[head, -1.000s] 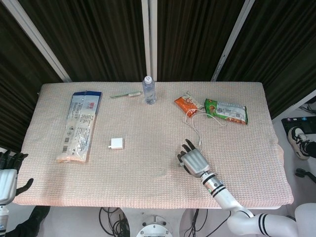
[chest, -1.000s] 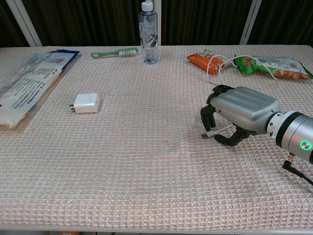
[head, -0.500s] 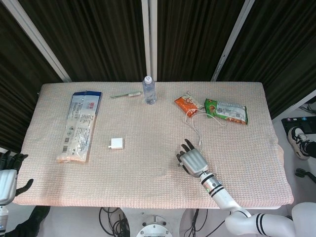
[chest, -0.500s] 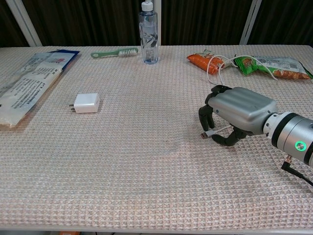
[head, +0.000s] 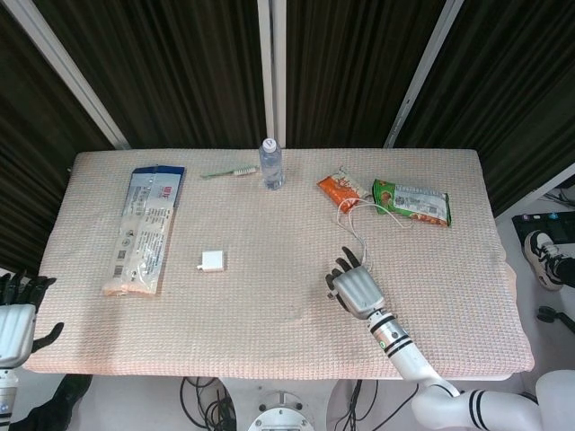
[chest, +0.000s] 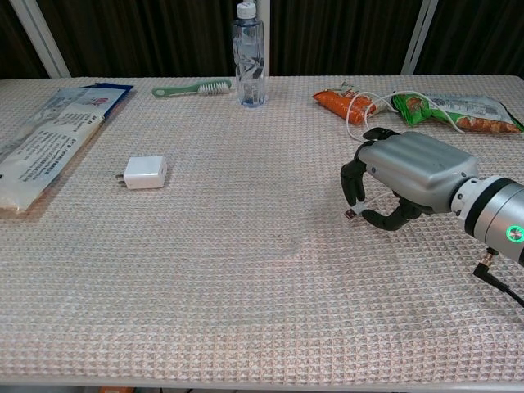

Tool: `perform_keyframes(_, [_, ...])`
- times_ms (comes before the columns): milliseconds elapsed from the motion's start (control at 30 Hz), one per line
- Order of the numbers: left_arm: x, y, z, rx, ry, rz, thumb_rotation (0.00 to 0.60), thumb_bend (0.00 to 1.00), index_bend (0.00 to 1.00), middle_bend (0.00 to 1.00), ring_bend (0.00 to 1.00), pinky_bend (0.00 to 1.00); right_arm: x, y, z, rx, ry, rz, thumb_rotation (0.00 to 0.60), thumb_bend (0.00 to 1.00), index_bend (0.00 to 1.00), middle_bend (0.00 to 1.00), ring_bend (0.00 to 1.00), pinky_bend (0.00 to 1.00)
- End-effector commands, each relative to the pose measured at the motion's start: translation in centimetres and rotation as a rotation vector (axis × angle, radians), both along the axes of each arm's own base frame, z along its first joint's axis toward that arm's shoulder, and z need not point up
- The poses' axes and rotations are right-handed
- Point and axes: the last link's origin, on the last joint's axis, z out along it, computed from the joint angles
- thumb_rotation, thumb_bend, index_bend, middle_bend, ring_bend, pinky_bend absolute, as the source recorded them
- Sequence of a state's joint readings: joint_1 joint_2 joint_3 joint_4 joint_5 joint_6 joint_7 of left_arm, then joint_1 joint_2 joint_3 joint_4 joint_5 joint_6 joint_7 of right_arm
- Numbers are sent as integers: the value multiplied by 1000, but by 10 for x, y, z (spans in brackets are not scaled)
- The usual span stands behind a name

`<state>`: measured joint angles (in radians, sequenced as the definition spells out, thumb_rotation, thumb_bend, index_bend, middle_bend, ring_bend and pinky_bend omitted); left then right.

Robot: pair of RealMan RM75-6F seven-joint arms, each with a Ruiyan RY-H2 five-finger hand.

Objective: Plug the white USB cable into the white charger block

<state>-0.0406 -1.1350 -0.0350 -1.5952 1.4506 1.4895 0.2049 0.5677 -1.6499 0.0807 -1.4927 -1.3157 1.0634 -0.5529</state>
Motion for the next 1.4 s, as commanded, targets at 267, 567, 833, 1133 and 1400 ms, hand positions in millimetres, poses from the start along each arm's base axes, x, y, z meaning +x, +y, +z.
perform_keyframes(267, [37, 48, -11, -126, 46, -131, 600, 189, 201, 168, 23, 0, -6, -12, 33, -84, -61, -45, 600, 366, 551, 497, 275, 10])
perform_keyframes(567, [79, 106, -50, -303, 56, -247, 600, 188, 201, 168, 23, 0, -12, -22, 64, -137, -103, -102, 600, 371, 553, 511, 286, 13])
perform_keyframes(833, [96, 149, -101, -456, 41, -231, 600, 188, 205, 168, 23, 0, -7, -34, 95, -194, -111, -107, 600, 372, 553, 511, 286, 16])
perform_keyframes(1133, [113, 171, -144, -487, -17, -206, 600, 193, 208, 169, 23, 0, -4, -40, 120, -235, -94, -107, 600, 372, 553, 512, 286, 17])
perform_keyframes(1400, [131, 176, -169, -483, -60, -200, 600, 211, 220, 181, 24, 0, -7, -41, 120, -226, -95, -117, 600, 372, 554, 511, 286, 16])
